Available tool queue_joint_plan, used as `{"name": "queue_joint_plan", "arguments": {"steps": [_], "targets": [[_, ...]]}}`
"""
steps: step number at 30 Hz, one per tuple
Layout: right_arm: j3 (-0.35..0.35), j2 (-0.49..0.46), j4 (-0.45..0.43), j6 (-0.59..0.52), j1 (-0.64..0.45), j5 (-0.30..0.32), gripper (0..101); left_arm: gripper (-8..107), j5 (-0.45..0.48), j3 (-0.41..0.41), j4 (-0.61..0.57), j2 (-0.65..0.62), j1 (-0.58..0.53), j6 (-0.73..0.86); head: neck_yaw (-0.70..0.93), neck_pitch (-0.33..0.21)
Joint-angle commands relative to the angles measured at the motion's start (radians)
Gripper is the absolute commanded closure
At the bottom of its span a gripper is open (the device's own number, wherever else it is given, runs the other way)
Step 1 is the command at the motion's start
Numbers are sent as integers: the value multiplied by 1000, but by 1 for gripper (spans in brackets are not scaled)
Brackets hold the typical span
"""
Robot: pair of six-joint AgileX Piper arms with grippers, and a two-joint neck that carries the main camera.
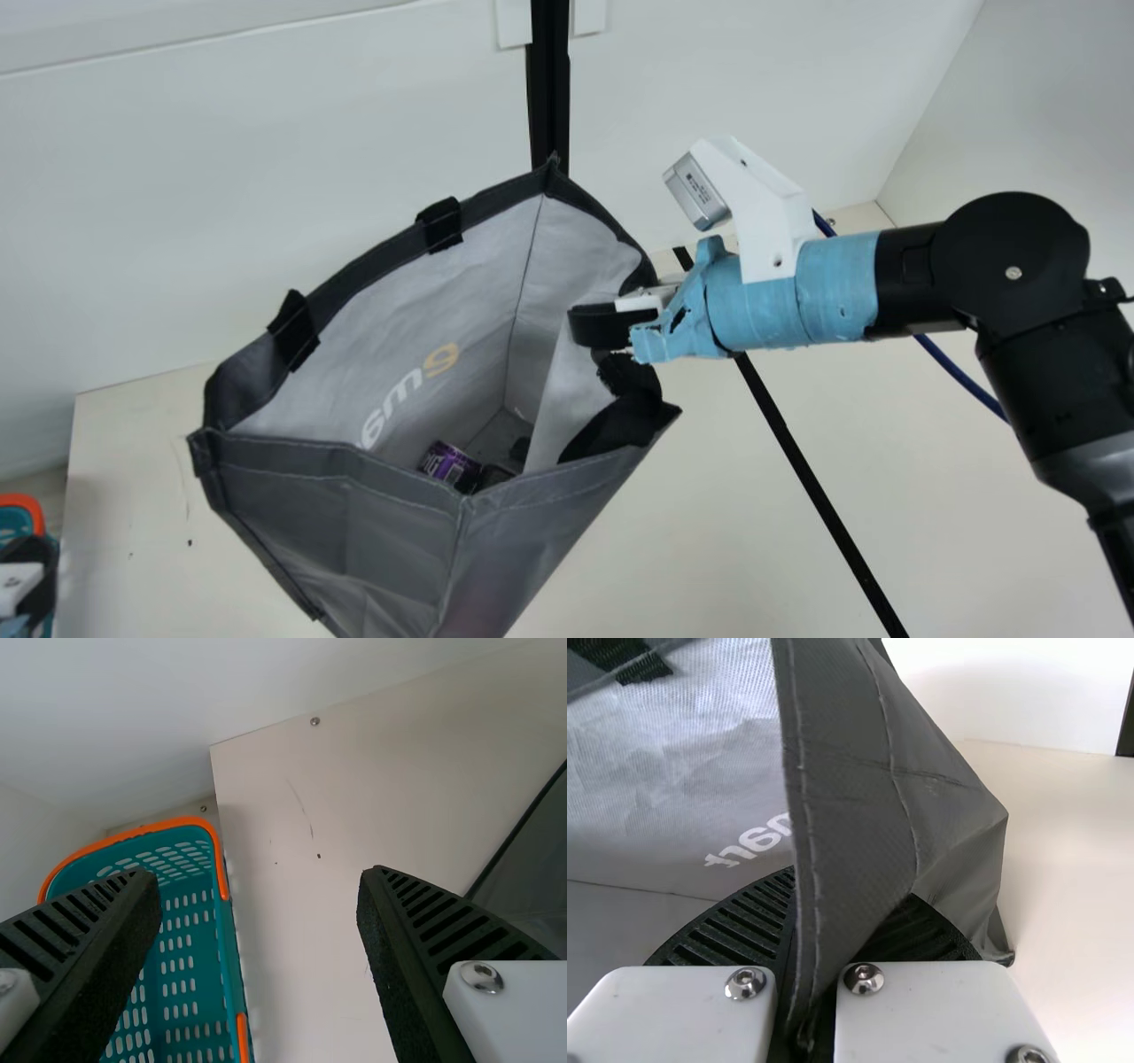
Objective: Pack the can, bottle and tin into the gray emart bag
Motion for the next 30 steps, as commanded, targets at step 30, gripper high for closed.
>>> {"name": "queue_joint_plan", "arguments": {"steps": [30], "targets": [[-212, 69, -214, 116, -294, -34, 101, 9, 0, 0, 0, 0, 0, 0, -2, -23]]}}
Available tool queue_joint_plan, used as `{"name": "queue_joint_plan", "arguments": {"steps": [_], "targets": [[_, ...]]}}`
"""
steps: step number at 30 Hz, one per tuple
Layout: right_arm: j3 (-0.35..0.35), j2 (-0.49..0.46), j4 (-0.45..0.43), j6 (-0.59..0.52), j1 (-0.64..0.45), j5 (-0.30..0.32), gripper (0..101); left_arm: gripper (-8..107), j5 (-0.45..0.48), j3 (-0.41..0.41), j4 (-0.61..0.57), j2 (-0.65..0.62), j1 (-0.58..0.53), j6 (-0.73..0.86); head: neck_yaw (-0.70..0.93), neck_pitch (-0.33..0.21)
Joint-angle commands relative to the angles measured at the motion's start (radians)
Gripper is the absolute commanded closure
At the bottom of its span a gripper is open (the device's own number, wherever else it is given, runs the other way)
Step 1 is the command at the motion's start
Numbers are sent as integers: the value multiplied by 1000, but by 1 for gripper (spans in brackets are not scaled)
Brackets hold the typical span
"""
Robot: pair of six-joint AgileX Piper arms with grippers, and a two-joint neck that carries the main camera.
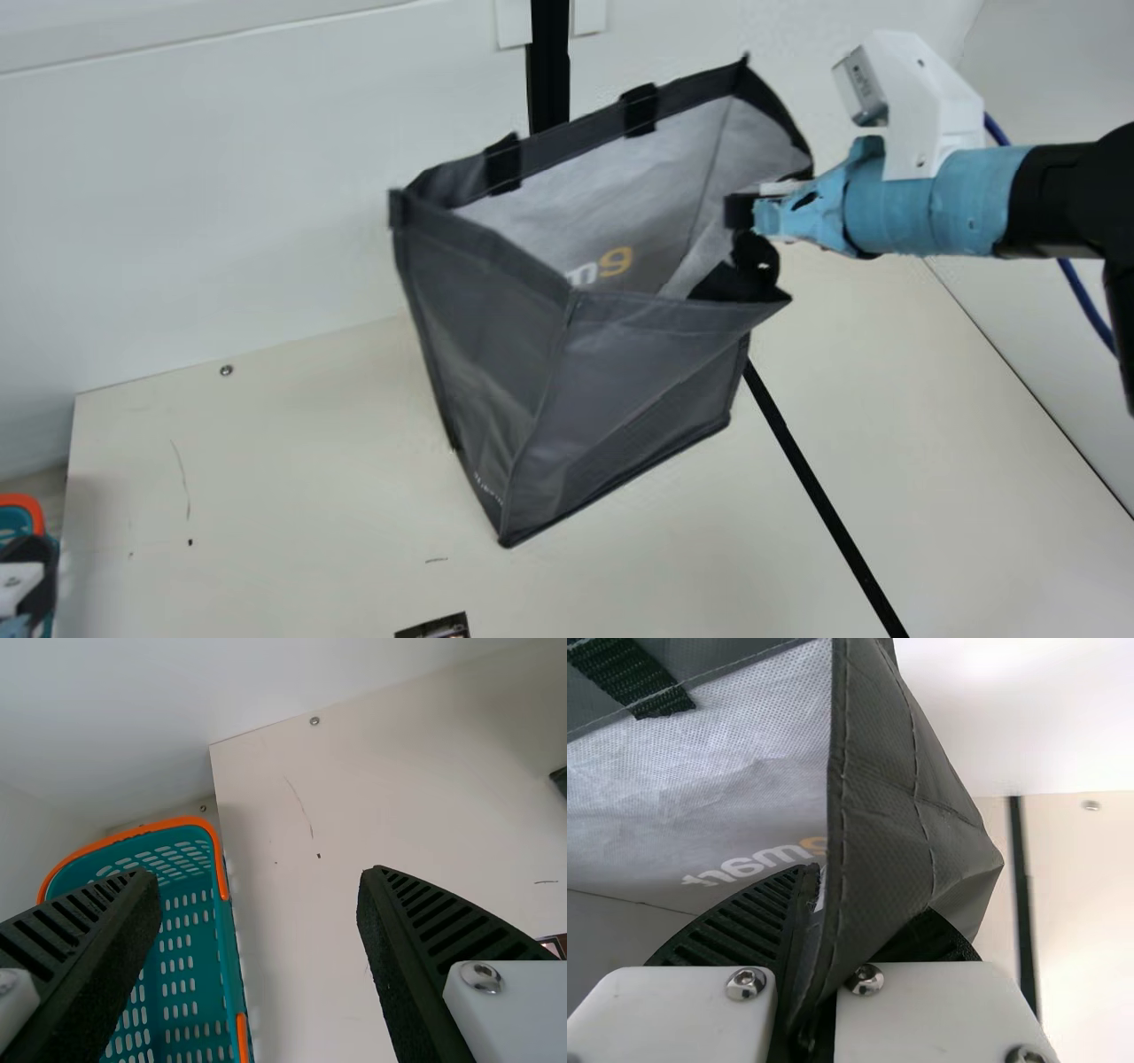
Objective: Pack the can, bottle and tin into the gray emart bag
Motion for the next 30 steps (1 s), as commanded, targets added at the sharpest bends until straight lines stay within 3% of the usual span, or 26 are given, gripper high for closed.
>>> {"name": "queue_joint_plan", "arguments": {"steps": [1, 30], "targets": [[-16, 8, -9, 3, -30, -3, 101, 9, 0, 0, 0, 0, 0, 0, -1, -23], [-359, 270, -110, 85, -353, 17, 101, 9, 0, 0, 0, 0, 0, 0, -1, -23]]}}
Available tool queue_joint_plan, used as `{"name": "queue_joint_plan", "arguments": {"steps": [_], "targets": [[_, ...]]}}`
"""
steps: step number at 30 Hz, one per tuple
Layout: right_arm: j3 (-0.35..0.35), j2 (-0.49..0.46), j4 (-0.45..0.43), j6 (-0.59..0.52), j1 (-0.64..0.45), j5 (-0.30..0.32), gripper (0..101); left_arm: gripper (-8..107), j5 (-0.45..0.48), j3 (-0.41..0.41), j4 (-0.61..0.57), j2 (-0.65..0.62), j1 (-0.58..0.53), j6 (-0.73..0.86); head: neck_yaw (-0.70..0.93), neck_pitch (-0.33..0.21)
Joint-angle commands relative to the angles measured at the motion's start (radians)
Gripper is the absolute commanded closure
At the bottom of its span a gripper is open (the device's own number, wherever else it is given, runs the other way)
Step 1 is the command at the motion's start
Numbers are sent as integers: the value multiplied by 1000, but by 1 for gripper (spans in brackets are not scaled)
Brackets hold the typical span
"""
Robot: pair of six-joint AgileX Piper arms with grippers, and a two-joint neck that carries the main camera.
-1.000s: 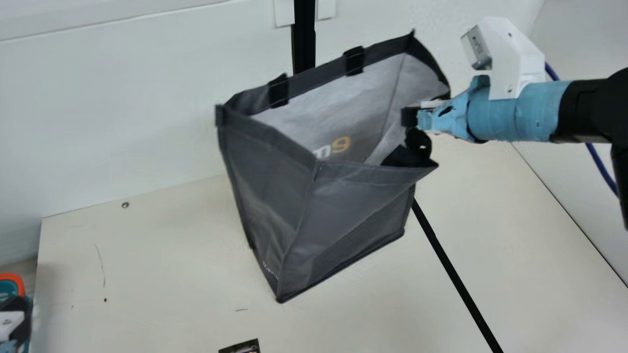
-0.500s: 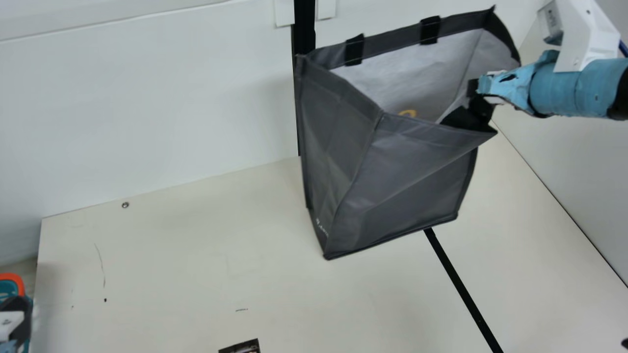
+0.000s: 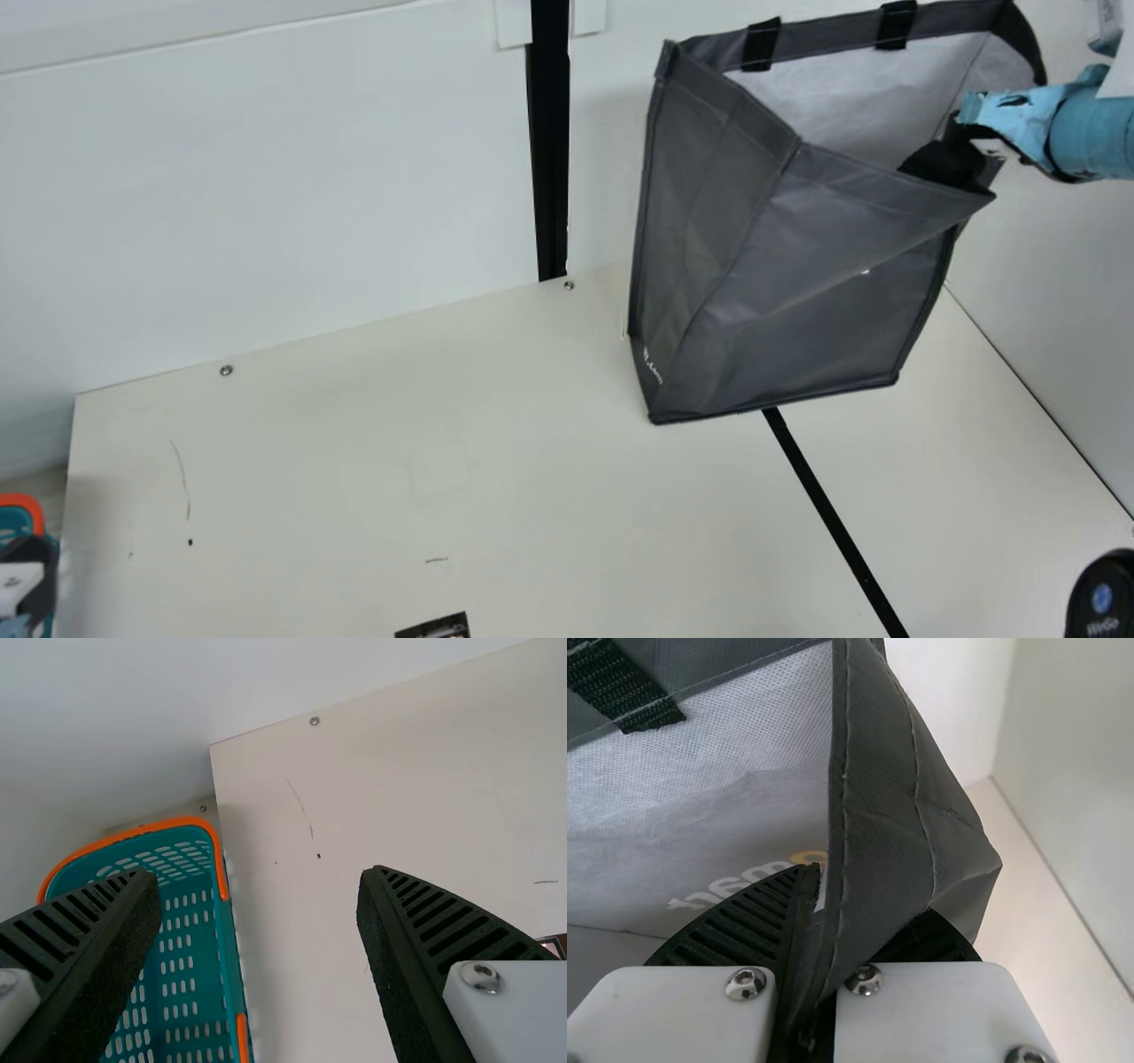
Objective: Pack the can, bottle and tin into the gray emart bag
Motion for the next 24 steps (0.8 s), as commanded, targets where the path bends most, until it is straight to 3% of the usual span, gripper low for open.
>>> {"name": "queue_joint_plan", "arguments": {"steps": [1, 13, 24], "targets": [[-35, 24, -7, 5, -13, 3, 101, 9, 0, 0, 0, 0, 0, 0, -1, -23], [-171, 143, -61, 17, -87, 11, 101, 9, 0, 0, 0, 0, 0, 0, -1, -23], [-254, 226, -85, 15, -145, 11, 101, 9, 0, 0, 0, 0, 0, 0, -1, -23]]}}
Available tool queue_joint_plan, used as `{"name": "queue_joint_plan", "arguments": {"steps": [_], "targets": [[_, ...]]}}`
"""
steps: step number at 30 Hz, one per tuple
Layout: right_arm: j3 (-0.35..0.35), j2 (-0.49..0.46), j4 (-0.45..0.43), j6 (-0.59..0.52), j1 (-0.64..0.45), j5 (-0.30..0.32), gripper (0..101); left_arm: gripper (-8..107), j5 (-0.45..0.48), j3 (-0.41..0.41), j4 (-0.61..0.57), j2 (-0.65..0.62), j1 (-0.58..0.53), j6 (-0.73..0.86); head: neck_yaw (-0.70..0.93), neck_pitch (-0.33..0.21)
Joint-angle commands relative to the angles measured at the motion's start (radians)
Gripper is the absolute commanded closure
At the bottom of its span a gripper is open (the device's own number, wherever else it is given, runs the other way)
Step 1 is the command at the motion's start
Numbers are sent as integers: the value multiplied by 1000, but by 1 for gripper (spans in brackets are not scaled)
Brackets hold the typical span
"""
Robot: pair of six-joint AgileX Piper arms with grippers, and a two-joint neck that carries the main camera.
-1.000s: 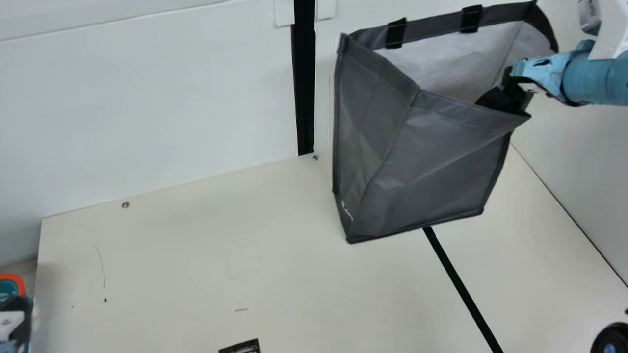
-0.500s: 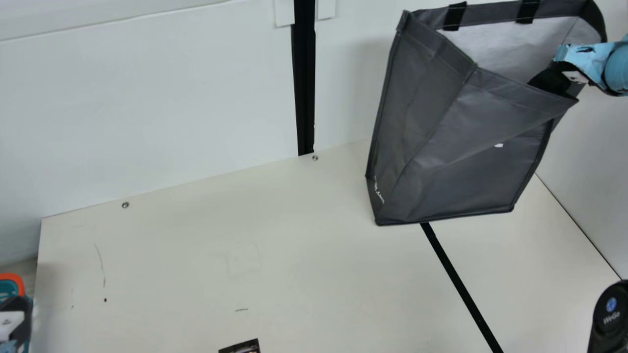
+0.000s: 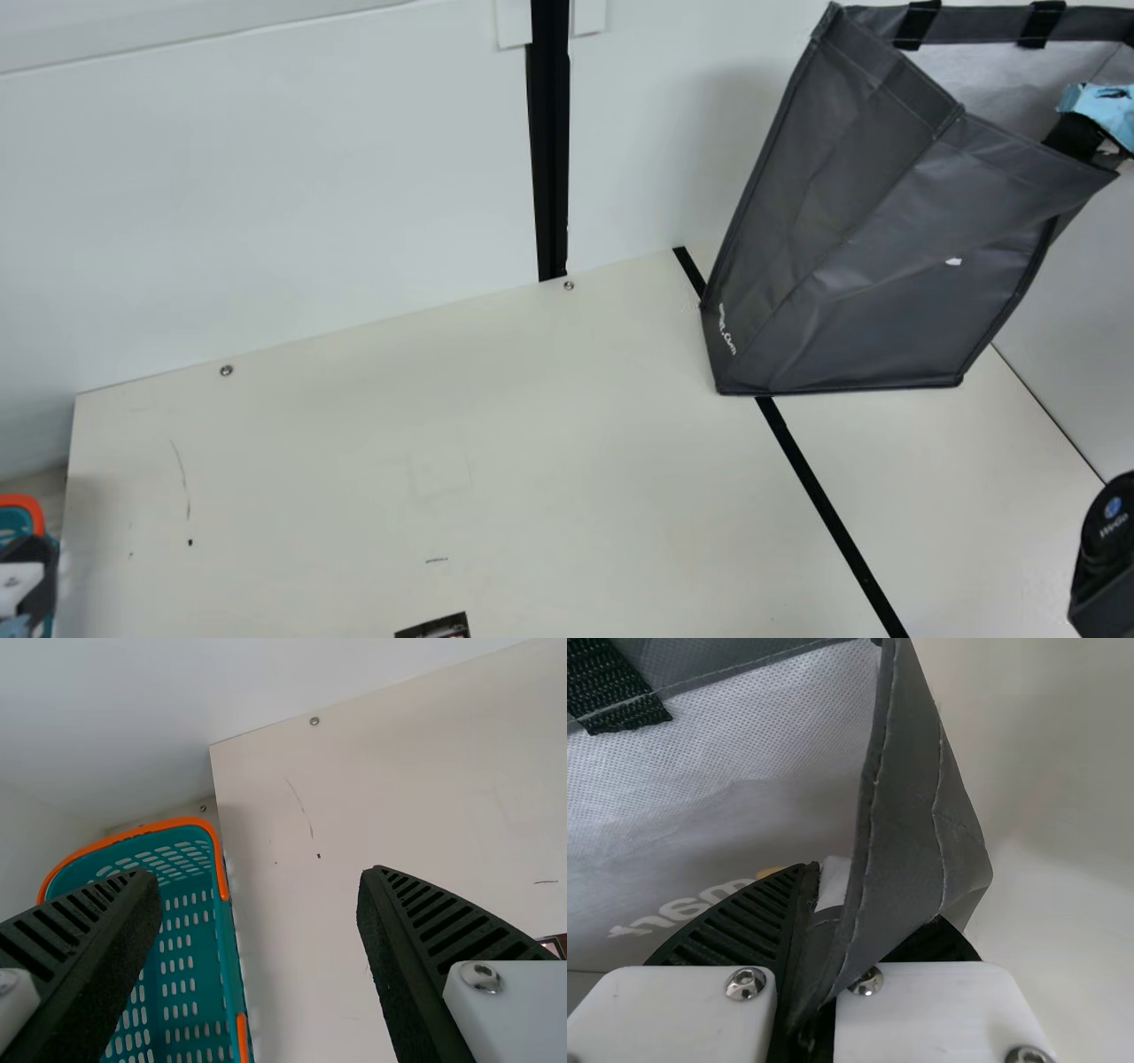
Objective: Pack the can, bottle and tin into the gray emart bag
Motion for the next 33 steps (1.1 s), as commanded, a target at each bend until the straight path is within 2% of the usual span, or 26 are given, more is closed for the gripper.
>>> {"name": "queue_joint_plan", "arguments": {"steps": [1, 16, 27, 33], "targets": [[-9, 8, 0, -6, -6, 3, 98, 9, 0, 0, 0, 0, 0, 0, -1, -23], [-88, 32, 43, -37, -39, 3, 48, 9, 0, 0, 0, 0, 0, 0, -1, -23], [-132, 9, 105, -68, -49, 3, 11, 9, 0, 0, 0, 0, 0, 0, -1, -23], [-148, -16, 146, -84, -50, 3, 10, 9, 0, 0, 0, 0, 0, 0, -1, -23]]}}
